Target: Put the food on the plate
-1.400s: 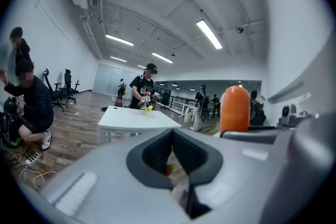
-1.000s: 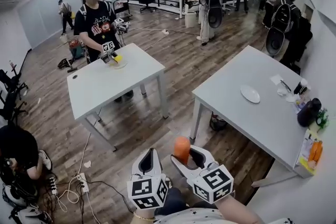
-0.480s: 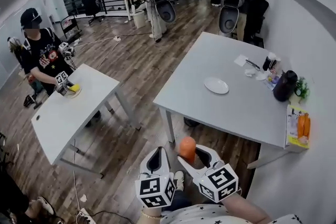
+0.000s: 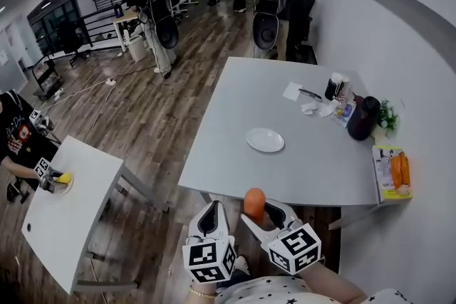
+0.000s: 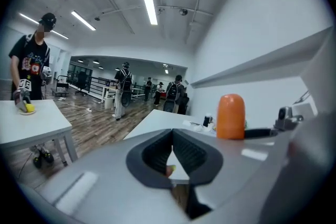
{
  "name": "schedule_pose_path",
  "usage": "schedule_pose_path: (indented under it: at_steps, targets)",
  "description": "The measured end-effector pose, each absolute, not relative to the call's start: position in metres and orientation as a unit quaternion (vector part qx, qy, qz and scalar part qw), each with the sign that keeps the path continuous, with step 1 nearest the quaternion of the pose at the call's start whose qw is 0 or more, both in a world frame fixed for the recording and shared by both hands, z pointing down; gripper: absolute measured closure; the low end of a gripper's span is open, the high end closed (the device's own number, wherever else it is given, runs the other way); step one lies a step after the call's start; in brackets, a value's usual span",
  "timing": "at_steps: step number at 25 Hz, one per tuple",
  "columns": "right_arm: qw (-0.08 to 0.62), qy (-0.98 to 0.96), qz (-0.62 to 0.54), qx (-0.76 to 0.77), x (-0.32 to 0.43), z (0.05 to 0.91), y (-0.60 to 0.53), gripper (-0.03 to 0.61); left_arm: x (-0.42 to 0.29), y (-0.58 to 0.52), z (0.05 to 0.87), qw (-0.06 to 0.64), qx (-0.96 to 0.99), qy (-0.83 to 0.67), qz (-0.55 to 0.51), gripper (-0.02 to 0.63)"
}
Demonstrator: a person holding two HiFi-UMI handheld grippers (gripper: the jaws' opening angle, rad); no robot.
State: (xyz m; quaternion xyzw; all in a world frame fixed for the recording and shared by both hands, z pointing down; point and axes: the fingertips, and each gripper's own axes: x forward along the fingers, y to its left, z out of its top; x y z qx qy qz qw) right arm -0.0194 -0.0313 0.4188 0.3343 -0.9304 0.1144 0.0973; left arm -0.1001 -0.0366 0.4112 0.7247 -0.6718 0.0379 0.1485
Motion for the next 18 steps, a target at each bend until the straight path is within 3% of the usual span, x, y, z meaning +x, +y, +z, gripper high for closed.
schedule_pose_path:
  at_steps: [18]
  targets:
    - [0.101, -0.887, 0.126, 0.433, -0.027, 0.435, -0.138, 0.366, -0.106, -0.159, 0.424, 0.149, 0.798, -0.581, 0.052, 0.606]
